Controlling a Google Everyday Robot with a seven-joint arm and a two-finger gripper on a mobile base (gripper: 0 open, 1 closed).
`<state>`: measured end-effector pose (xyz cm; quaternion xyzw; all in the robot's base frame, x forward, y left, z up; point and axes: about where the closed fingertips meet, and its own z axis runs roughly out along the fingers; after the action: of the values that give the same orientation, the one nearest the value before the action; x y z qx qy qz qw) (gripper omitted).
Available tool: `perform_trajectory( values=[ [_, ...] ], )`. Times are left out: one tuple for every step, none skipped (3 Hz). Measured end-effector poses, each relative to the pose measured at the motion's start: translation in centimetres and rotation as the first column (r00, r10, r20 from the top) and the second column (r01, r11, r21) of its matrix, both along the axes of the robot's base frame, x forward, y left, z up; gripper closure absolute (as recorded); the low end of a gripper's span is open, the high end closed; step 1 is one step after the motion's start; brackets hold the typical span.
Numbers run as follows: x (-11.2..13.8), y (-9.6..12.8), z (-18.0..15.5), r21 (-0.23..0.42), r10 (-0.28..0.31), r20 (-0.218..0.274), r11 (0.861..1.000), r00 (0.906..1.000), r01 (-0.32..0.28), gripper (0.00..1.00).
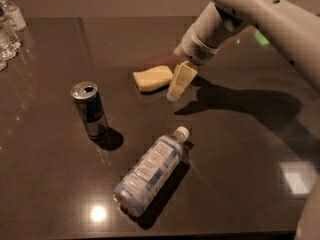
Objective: Pick sponge
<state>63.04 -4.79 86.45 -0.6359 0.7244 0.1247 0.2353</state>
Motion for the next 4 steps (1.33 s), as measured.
perform_trajectory(
  values=[
    [0.9,1.8,-0.6,-0.016,0.019,-0.008,1.000,0.9998,-0.019,0.00],
    [1.4,2.8,-1.0,-0.025,0.030,-0.013,0.999,0.9995,-0.030,0.00],
    [1.9,4.1,-1.9,-0.055,0.042,-0.023,0.998,0.9988,-0.043,0.00],
    [2.0,4.3,-2.0,-0.061,0.044,-0.025,0.997,0.9987,-0.046,0.00]
  ],
)
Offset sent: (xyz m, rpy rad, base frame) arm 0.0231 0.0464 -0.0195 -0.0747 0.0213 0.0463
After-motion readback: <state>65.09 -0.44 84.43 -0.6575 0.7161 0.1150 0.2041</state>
